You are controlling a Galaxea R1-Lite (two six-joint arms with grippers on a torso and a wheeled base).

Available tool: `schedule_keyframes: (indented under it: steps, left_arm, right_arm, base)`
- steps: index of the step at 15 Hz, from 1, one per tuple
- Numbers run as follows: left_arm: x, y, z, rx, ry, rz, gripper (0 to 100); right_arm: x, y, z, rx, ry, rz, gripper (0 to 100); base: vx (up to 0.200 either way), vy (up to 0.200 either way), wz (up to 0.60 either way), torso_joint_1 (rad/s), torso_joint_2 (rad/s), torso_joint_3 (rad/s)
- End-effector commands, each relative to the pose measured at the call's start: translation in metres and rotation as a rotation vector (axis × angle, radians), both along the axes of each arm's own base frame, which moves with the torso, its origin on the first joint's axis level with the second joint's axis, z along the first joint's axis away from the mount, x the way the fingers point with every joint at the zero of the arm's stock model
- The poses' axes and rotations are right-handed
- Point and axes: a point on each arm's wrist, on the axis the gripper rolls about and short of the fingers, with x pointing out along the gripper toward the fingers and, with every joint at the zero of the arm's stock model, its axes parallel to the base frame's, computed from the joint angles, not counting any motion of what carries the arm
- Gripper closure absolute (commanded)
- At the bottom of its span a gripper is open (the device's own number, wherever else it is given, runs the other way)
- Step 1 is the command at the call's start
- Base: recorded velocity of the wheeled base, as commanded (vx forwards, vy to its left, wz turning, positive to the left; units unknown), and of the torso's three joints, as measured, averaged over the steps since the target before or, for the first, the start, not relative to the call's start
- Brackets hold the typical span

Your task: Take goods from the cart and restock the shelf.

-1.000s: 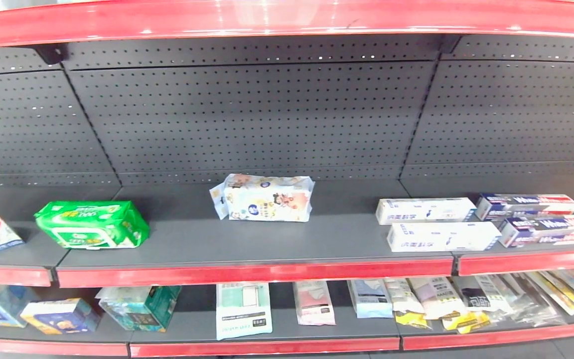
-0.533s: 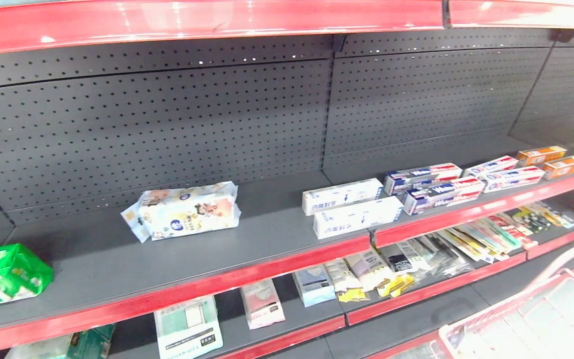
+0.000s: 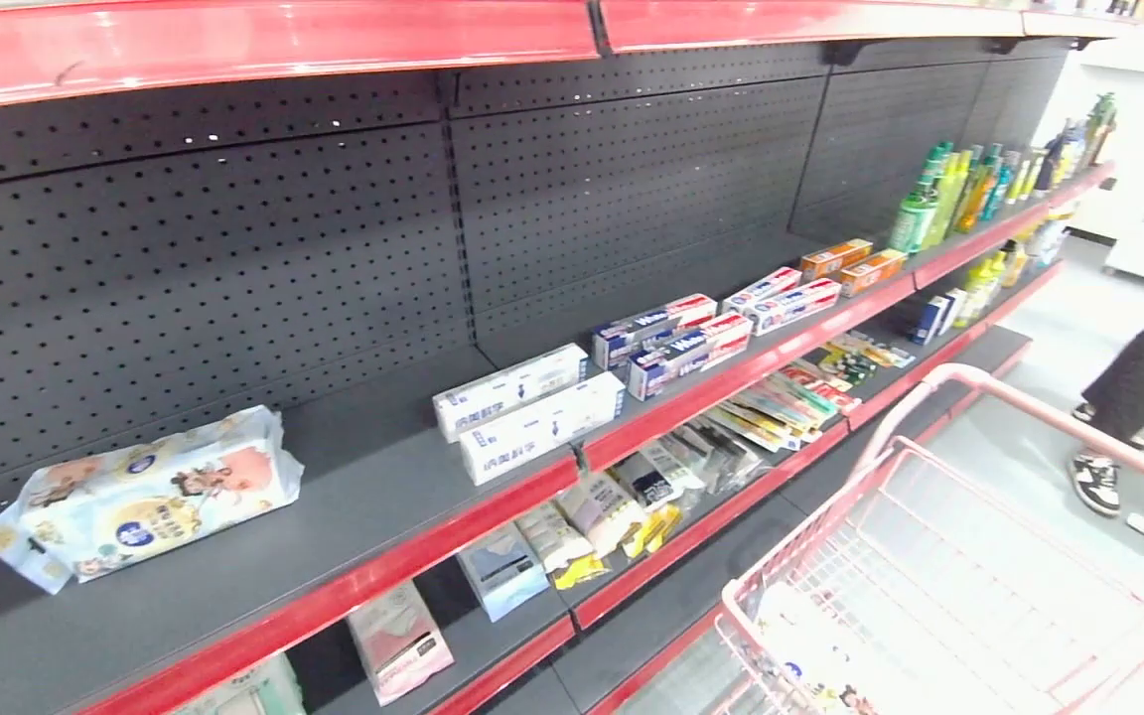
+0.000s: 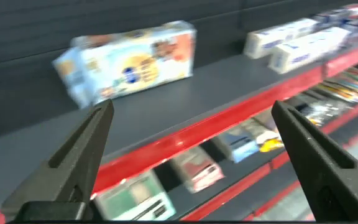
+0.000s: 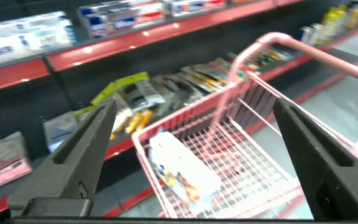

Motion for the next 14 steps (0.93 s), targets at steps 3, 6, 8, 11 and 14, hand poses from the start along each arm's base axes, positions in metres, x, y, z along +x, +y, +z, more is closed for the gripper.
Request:
schedule_keyframes:
  steps: [3, 6, 8, 11, 14]
  left_arm:
    - [0.0000, 0.0000, 0.0000, 0.000, 0.000, 0.000, 0]
    - [0.0000, 0.0000, 0.0000, 0.000, 0.000, 0.000, 0]
    - [0.0000, 0.0000, 0.0000, 0.000, 0.000, 0.000, 0]
    - [0.0000, 0.0000, 0.0000, 0.000, 0.000, 0.000, 0]
    - [0.0000, 0.0000, 0.0000, 0.000, 0.000, 0.000, 0]
  right_arm:
    - [0.0001, 0.0000, 0.0001, 0.000, 0.001, 0.000, 0]
    - [0.0001, 0.0000, 0.0001, 0.000, 0.001, 0.000, 0]
    - [0.0001, 0.0000, 0.0001, 0.001, 0.001, -0.001, 0]
    - [0.0001, 0.0000, 0.0001, 0.001, 0.001, -0.001, 0]
    - [0.0001, 0.0000, 0.0001, -0.002, 0.001, 0.000, 0]
  base:
    - [0.000, 0.000, -0.60, 0.001, 0.00, -0.001]
    - [0.000, 0.000, -0.60, 0.004, 0.01, 0.005]
    - [0.000, 0.000, -0.30, 0.001, 0.00, -0.001]
    - [0.000, 0.000, 0.00, 0.000, 0.00, 0.000]
    - [0.000, 0.000, 0.00, 0.000, 0.00, 0.000]
